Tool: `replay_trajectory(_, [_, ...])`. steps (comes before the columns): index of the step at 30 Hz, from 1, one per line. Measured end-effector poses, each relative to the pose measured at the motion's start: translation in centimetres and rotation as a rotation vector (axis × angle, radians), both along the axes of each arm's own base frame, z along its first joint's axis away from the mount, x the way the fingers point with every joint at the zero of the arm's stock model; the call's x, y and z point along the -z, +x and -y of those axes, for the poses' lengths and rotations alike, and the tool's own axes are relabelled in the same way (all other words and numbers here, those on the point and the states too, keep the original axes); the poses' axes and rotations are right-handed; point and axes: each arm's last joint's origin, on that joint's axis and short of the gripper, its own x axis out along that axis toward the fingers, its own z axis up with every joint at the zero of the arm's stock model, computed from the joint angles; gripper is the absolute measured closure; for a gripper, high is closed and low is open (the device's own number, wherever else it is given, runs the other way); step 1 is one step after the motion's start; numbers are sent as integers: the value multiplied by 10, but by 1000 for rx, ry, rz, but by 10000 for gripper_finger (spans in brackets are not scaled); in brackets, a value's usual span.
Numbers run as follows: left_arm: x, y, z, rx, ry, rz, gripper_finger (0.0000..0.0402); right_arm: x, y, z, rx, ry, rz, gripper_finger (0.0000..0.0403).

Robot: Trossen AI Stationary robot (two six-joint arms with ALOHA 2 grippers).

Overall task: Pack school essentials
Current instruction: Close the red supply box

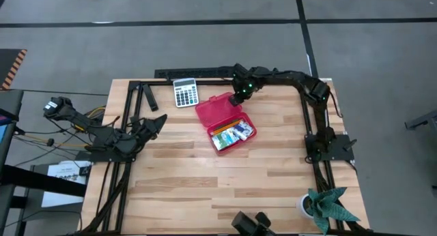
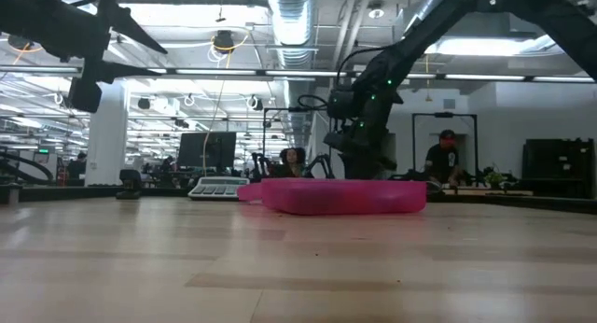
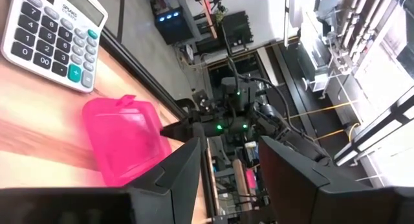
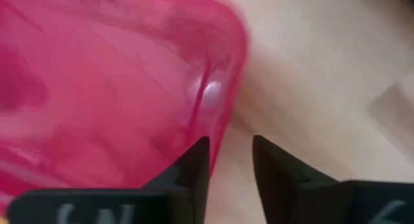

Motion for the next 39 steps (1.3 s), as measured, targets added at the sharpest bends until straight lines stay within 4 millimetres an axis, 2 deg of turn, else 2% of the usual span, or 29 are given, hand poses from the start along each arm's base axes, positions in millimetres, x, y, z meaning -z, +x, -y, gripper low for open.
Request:
replay_trajectory(3, [0, 0, 0, 5, 0, -1, 251, -3, 4, -7, -15, -3, 5, 310])
replay_trajectory(7, [0, 0, 0, 6, 1, -5, 251, -26, 7, -17, -6, -25, 56, 341])
replay_trajectory(9, [0, 0, 0, 8, 1, -5, 251, -27, 5, -23, 17, -15, 48, 355])
replay_trajectory(12, [0, 1, 1, 30, -3, -7, 251, -27, -5, -35, 44, -63, -35, 374])
replay_trajectory(16, [1, 2, 1, 70, -8, -13, 251, -35, -25, -45, 64, -76, -40, 398])
replay_trajectory(20, [3, 3, 3, 83, -11, -21, 251, -21, -51, -62, 113, -54, -123, 389])
replay_trajectory(24, [8, 7, 4, 80, -19, -37, 253, 1, -62, -88, 126, -26, -131, 390])
replay_trajectory(29, [18, 14, 8, 69, -60, -41, 267, 13, -51, -129, 93, 20, -96, 400])
replay_trajectory(33, [30, 20, 11, 54, -106, -38, 279, 12, -37, -164, 47, 35, -71, 397])
replay_trajectory(39, [44, 31, 16, 59, -151, -40, 293, 5, -16, -206, -24, 55, 27, 395])
